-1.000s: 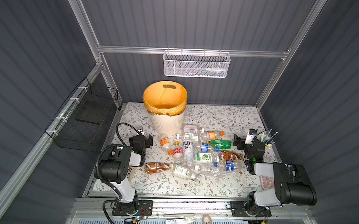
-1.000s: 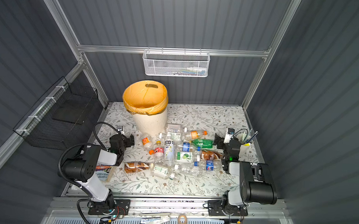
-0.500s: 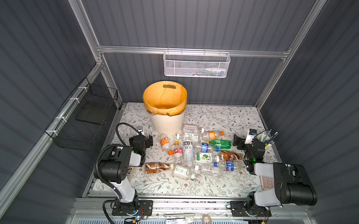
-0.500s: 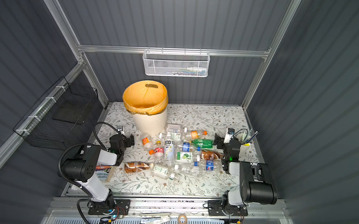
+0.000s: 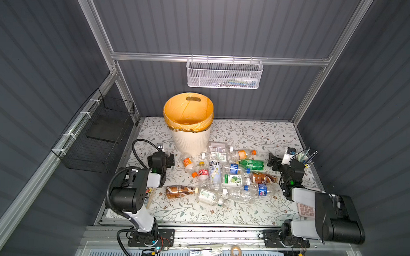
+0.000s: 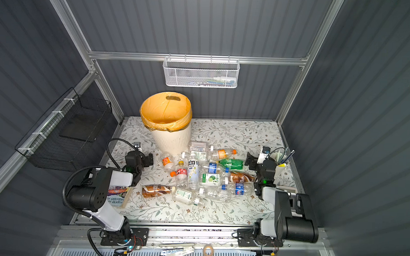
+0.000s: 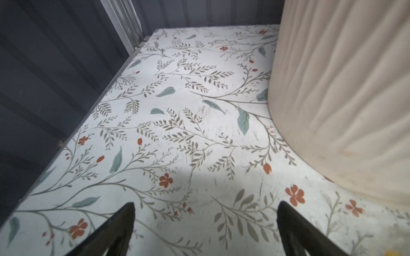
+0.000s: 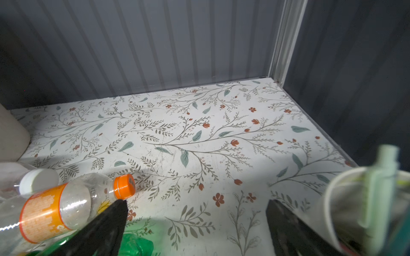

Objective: Throw the plastic bottles in the bin
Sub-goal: Pick up the plastic bottle from the top-center of the table.

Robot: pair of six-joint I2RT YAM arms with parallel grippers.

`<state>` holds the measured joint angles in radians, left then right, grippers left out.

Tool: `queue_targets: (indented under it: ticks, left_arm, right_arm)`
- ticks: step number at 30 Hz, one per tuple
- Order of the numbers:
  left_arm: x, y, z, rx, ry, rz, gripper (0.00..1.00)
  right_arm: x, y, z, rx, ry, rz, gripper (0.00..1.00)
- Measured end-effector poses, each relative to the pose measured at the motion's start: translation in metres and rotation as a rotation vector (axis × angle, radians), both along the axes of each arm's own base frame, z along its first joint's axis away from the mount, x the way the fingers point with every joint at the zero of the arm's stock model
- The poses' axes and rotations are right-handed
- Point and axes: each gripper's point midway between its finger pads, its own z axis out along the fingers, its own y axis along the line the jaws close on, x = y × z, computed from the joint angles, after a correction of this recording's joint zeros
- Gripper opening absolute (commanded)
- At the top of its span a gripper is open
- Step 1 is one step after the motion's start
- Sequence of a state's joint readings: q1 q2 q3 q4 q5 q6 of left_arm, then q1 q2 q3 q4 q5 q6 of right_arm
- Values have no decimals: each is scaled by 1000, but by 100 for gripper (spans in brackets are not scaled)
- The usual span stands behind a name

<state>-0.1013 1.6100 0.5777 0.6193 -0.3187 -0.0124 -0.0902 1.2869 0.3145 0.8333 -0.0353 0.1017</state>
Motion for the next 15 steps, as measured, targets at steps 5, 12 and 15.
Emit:
queue_targets:
  ticks: [5, 12, 15]
  left_arm:
    - [21, -2, 127, -51, -189, 16, 100]
    - [3, -4, 157, -139, -224, 39, 100]
    - [-6, -11, 144, -152, -175, 38, 100]
  right_arm:
    - [-23, -7, 65, 138, -78, -55, 99]
    - [-24, 26, 76, 351, 86, 42, 99]
    - [-19, 51, 64, 398, 208, 89, 97]
